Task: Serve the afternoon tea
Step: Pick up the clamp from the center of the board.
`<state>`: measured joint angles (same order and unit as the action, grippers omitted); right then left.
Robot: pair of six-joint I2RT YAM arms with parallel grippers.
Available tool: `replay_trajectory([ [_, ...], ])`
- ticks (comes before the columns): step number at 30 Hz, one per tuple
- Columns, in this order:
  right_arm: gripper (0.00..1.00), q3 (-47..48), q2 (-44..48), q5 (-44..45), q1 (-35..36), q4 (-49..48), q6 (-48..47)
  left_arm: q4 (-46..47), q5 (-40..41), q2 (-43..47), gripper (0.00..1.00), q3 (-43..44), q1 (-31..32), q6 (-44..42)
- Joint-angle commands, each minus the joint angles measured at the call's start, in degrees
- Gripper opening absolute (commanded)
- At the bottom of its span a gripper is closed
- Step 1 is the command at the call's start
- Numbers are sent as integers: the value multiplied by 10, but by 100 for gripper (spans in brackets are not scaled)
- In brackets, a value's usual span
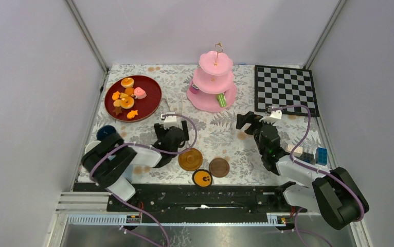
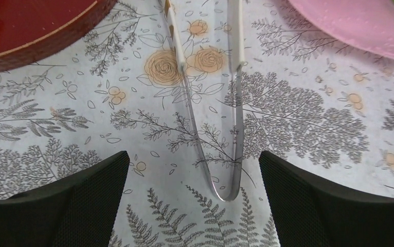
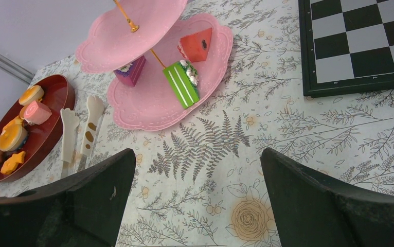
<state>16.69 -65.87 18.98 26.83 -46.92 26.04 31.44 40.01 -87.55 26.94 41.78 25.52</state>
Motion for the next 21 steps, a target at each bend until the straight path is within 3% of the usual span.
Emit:
replay_trajectory([
  [1,98,18,1,10,-6,-12,6,187,70,-67,99,-4,14,-18],
  [6,98,17,1,11,-6,-12,7,194,67,-119,99,15,22,-17],
  [12,98,17,2,12,-5,-12,8,99,59,-183,98,96,17,-17],
  [21,98,17,2,13,-6,-12,7,53,54,-227,85,130,-11,10],
])
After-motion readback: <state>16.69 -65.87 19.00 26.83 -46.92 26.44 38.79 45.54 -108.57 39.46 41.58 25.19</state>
